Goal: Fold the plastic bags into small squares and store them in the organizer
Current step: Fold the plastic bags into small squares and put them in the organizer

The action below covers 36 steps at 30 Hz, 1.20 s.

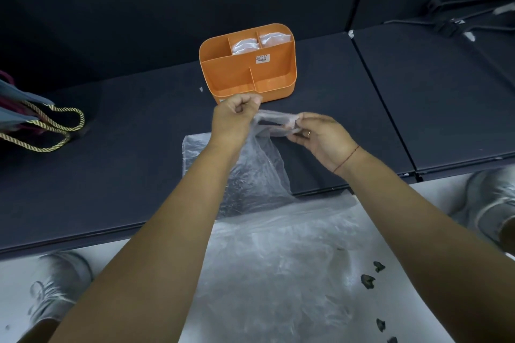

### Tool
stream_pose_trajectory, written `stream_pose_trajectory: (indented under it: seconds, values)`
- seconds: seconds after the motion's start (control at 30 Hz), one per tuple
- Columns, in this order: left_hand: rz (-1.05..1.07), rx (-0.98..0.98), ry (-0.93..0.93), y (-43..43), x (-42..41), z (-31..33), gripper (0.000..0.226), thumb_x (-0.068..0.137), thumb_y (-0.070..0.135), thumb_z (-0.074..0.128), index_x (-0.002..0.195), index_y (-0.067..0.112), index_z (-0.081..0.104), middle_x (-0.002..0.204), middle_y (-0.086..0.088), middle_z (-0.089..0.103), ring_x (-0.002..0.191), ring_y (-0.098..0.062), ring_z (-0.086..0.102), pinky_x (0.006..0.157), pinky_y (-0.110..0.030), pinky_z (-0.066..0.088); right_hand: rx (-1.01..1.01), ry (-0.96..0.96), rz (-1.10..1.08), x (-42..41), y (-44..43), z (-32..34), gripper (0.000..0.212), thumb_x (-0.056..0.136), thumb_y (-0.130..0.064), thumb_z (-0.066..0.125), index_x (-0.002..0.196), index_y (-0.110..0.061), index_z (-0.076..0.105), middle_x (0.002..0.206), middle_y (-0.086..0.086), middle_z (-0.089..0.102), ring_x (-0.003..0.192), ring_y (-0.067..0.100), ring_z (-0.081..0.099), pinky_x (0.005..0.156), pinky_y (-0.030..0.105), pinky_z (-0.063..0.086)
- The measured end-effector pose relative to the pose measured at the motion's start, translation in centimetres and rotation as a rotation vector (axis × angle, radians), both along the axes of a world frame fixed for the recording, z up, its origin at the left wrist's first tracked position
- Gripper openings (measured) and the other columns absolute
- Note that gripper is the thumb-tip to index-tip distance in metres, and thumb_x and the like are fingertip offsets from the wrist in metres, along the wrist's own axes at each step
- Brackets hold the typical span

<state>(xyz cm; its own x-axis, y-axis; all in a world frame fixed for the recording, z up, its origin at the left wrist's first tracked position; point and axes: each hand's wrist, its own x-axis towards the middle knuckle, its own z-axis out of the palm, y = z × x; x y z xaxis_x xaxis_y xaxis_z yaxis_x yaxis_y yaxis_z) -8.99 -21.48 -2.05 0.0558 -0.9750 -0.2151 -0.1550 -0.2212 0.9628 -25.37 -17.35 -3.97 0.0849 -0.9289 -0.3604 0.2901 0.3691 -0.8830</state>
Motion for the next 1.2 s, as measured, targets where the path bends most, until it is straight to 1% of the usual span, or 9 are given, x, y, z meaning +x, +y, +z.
stream_pose_trajectory:
  seconds: [0.23, 0.37, 0.5, 0.63, 0.73, 0.8, 0.9, 1.0, 1.2]
  values:
    - [0.027, -0.030, -0.109, -0.5, 0.2, -1.4, 0.012, 0.098, 0.018, 0.060, 0.101, 0.012, 0.069, 0.088, 0.012, 0.066, 0.079, 0.002, 0.059, 0.072, -0.007, 0.045, 0.104, -0.171, 0.184, 0.2, 0.0, -0.2, 0.038, 0.091, -0.027, 0.047, 0.057, -0.023, 0.061, 0.113, 0.015, 0.046, 0.123, 0.031, 0.051, 0.103, 0.042, 0.041]
    - [0.009, -0.073, -0.312, 0.6, 0.9, -3.0, 0.029, 0.104, 0.037, 0.044, 0.115, 0.017, 0.062, 0.113, 0.001, 0.061, 0.108, -0.013, 0.056, 0.099, -0.031, 0.042, 0.109, -0.011, 0.120, -0.5, -0.2, -0.6, 0.030, 0.101, -0.035, 0.045, 0.083, -0.020, 0.064, 0.103, 0.005, 0.062, 0.104, 0.017, 0.059, 0.092, 0.031, 0.048]
    - [-0.043, -0.096, -0.613, 3.8, 3.1, -5.8, 0.062, 0.103, 0.052, 0.025, 0.153, 0.016, 0.029, 0.161, -0.003, 0.023, 0.149, -0.017, 0.013, 0.122, -0.036, 0.006, 0.067, 0.039, 0.068, -1.9, 0.0, -0.7, 0.023, 0.100, -0.013, 0.048, 0.082, -0.018, 0.062, 0.072, -0.006, 0.060, 0.066, 0.008, 0.053, 0.061, 0.020, 0.040]
    - [-0.228, 0.031, -0.996, 6.0, 5.3, -8.2, 0.083, 0.089, 0.063, 0.006, 0.157, 0.015, 0.005, 0.165, -0.002, -0.003, 0.151, -0.015, -0.010, 0.120, -0.035, -0.013, 0.136, -0.077, 0.074, -3.4, -0.3, -0.6, 0.021, 0.096, -0.027, 0.052, 0.084, -0.012, 0.061, 0.070, -0.002, 0.058, 0.061, 0.008, 0.054, 0.052, 0.019, 0.040]
    - [-0.254, 0.075, -1.065, 6.0, 5.8, -8.4, 0.088, 0.085, 0.065, 0.002, 0.157, 0.015, -0.002, 0.165, -0.002, -0.009, 0.150, -0.016, -0.014, 0.120, -0.035, -0.015, 0.180, 0.094, 0.170, -4.8, -0.8, -0.3, 0.056, 0.073, -0.058, 0.063, 0.100, -0.009, 0.060, 0.081, 0.000, 0.061, 0.074, 0.008, 0.057, 0.056, 0.019, 0.044]
    - [-0.242, 0.092, -1.084, 5.9, 5.9, -8.4, 0.090, 0.084, 0.066, 0.001, 0.157, 0.014, -0.003, 0.165, -0.003, -0.010, 0.150, -0.017, -0.014, 0.120, -0.036, -0.014, 0.178, 0.253, 0.277, -5.5, -1.0, 0.3, 0.058, 0.067, -0.066, 0.061, 0.087, -0.012, 0.060, 0.078, -0.003, 0.061, 0.075, 0.009, 0.057, 0.061, 0.021, 0.044]
    - [-0.227, 0.109, -1.105, 5.6, 6.2, -8.4, 0.091, 0.083, 0.066, 0.000, 0.157, 0.012, -0.004, 0.165, -0.005, -0.011, 0.150, -0.018, -0.015, 0.120, -0.037, -0.013, 0.191, 0.436, 0.384, -6.4, -1.3, 0.9, 0.035, 0.082, -0.050, 0.064, 0.085, -0.015, 0.064, 0.068, -0.006, 0.058, 0.064, 0.008, 0.055, 0.059, 0.021, 0.043]
    - [-0.214, 0.115, -1.112, 5.5, 6.4, -8.4, 0.092, 0.084, 0.067, 0.001, 0.157, 0.012, -0.005, 0.164, -0.006, -0.012, 0.150, -0.018, -0.016, 0.120, -0.037, -0.014, 0.159, 0.536, 0.303, -7.2, -1.6, 0.8, 0.009, 0.088, -0.010, 0.067, 0.083, -0.013, 0.061, 0.064, 0.001, 0.057, 0.059, 0.010, 0.052, 0.053, 0.018, 0.045]
    - [-0.164, 0.173, -1.130, 5.4, 6.0, -8.3, 0.087, 0.092, 0.065, 0.008, 0.156, 0.009, -0.007, 0.164, -0.007, -0.012, 0.150, -0.019, -0.016, 0.119, -0.038, -0.013, 0.099, 0.580, -0.057, -7.0, -1.6, -1.4, 0.020, 0.086, 0.002, 0.066, 0.102, -0.009, 0.066, 0.075, 0.007, 0.069, 0.062, 0.008, 0.064, 0.059, 0.014, 0.051]
